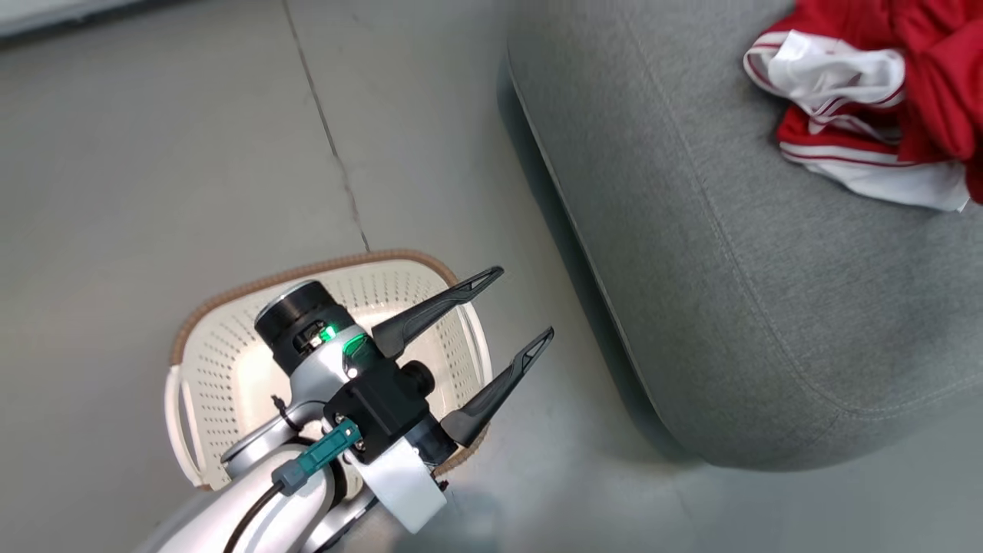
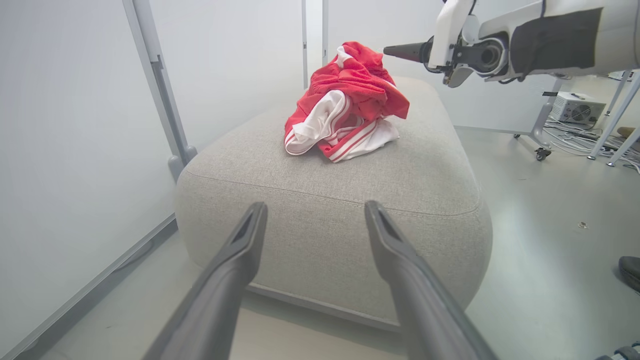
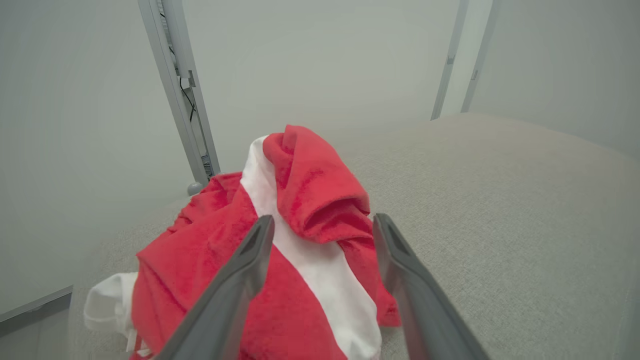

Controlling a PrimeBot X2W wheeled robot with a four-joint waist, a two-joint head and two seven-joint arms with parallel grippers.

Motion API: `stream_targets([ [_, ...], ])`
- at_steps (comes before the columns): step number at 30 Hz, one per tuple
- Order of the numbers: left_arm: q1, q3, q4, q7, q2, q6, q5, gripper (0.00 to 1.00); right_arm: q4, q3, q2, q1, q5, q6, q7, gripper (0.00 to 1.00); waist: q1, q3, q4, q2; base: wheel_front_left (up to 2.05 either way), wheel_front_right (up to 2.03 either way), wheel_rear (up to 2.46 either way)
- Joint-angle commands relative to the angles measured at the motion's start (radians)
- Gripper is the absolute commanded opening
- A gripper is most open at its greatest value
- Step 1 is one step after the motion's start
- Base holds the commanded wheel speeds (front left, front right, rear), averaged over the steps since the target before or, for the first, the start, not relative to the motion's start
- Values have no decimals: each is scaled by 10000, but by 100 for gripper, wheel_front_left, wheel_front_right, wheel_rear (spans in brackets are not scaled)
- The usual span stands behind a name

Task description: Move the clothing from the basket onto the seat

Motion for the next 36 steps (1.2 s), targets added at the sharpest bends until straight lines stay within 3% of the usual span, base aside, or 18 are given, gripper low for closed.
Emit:
stream_targets([
  [1,188,25,114,-127,-53,119,-118,100,-126,-30,-84,377,-38,11,-21,100,0,-670,146,0,0,0,0],
  [10,916,306,644,-684,-379,717,-632,100,-2362,267,421,2404,-206,11,-21,100,0,-1872,766,0,0,0,0],
  [24,2016,1458,1317,-1387,-607,1819,-1561,100,-6563,1229,2287,5420,-1285,9,451,100,0,-2854,2521,0,0,0,0],
  [36,3070,2838,1723,-1629,-866,2485,-2224,100,-8005,1776,2689,7215,-1281,7,1094,100,0,-3447,3319,0,0,0,0],
])
